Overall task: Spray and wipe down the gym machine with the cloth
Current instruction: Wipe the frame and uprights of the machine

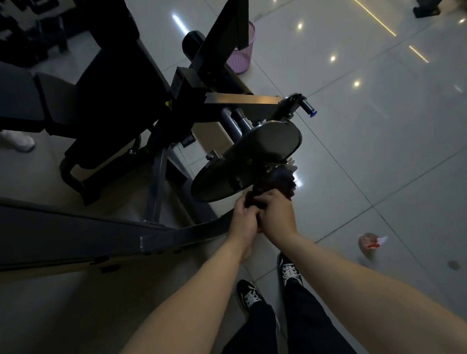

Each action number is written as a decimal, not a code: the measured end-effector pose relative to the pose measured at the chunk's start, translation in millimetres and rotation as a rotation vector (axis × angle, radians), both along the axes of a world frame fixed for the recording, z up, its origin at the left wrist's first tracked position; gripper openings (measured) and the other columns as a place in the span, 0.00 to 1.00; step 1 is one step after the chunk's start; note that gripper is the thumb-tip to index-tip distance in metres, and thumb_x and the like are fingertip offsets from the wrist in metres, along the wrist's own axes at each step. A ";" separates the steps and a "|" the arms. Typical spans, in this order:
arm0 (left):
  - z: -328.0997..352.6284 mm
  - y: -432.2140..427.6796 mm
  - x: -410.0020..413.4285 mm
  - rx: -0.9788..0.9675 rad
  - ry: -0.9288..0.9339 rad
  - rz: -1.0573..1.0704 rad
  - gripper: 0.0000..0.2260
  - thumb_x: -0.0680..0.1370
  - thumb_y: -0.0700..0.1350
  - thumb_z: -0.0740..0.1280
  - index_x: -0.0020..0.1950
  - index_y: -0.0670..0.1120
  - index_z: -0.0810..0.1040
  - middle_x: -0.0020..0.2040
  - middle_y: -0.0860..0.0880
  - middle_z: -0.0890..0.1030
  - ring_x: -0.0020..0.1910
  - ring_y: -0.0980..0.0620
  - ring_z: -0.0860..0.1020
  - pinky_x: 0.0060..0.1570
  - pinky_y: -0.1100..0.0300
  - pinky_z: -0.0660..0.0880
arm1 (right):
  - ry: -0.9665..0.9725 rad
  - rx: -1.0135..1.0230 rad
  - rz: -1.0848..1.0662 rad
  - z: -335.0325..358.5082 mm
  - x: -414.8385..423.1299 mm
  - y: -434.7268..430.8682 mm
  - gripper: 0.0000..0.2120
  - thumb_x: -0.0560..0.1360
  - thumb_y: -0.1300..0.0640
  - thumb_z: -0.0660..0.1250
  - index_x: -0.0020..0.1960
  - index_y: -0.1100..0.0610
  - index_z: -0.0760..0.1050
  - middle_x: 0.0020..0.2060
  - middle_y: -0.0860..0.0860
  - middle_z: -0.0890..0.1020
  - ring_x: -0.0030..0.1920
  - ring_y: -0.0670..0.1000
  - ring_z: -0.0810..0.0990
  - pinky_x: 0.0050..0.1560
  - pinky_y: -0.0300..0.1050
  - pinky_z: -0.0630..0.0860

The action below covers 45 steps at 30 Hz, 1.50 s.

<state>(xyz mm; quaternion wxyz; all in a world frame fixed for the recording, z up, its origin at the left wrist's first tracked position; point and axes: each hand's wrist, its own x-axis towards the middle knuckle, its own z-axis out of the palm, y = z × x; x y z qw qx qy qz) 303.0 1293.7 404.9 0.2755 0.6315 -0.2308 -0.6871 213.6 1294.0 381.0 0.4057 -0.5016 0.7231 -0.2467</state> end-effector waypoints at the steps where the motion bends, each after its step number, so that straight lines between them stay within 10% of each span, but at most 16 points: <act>1: -3.6 5.4 6.4 0.022 -0.006 0.057 0.19 0.83 0.38 0.58 0.71 0.54 0.69 0.62 0.44 0.80 0.57 0.48 0.79 0.49 0.54 0.79 | -0.107 0.071 -0.007 3.5 3.1 2.8 0.16 0.74 0.68 0.65 0.58 0.57 0.84 0.55 0.52 0.82 0.53 0.50 0.79 0.53 0.43 0.78; 8: -38.2 44.2 64.4 0.086 -0.035 0.219 0.21 0.84 0.42 0.63 0.74 0.57 0.66 0.66 0.46 0.75 0.65 0.42 0.76 0.56 0.45 0.79 | -0.603 0.407 -0.128 2.5 46.6 32.4 0.18 0.78 0.69 0.63 0.64 0.53 0.72 0.50 0.52 0.80 0.46 0.51 0.81 0.36 0.40 0.80; 13: -65.0 35.7 113.0 0.022 -0.259 0.136 0.10 0.82 0.38 0.64 0.62 0.48 0.76 0.60 0.42 0.81 0.59 0.43 0.80 0.56 0.49 0.80 | -0.435 0.362 0.119 -20.3 94.5 26.4 0.16 0.76 0.64 0.63 0.63 0.55 0.75 0.57 0.58 0.79 0.52 0.58 0.80 0.43 0.48 0.80; 18: -83.0 37.3 167.5 -0.124 -0.618 0.105 0.08 0.81 0.34 0.62 0.58 0.44 0.75 0.48 0.48 0.79 0.49 0.48 0.79 0.40 0.66 0.73 | -0.115 0.315 0.391 -51.3 126.0 12.2 0.24 0.77 0.65 0.62 0.73 0.59 0.70 0.71 0.59 0.69 0.70 0.59 0.70 0.73 0.48 0.65; 30: -167.9 28.0 203.6 -0.219 -0.854 -0.099 0.18 0.83 0.35 0.61 0.72 0.45 0.74 0.78 0.41 0.66 0.79 0.41 0.58 0.76 0.54 0.55 | 0.283 0.295 0.746 -116.6 163.9 -22.8 0.25 0.78 0.60 0.59 0.76 0.54 0.63 0.76 0.53 0.64 0.76 0.57 0.60 0.73 0.59 0.63; 39: -190.4 49.1 214.4 -0.396 -1.026 -0.528 0.27 0.84 0.41 0.59 0.81 0.57 0.60 0.83 0.49 0.54 0.82 0.48 0.44 0.74 0.46 0.60 | 0.446 0.192 0.718 -135.9 165.6 -12.4 0.23 0.79 0.59 0.57 0.74 0.55 0.65 0.70 0.54 0.71 0.71 0.59 0.66 0.69 0.56 0.65; 45: -195.5 51.3 236.9 -0.292 -1.075 -0.236 0.23 0.84 0.39 0.59 0.79 0.50 0.65 0.82 0.46 0.55 0.81 0.40 0.46 0.78 0.50 0.48 | 0.510 0.186 0.708 -139.5 172.3 -17.6 0.16 0.79 0.60 0.57 0.66 0.54 0.72 0.62 0.55 0.76 0.66 0.60 0.69 0.62 0.56 0.69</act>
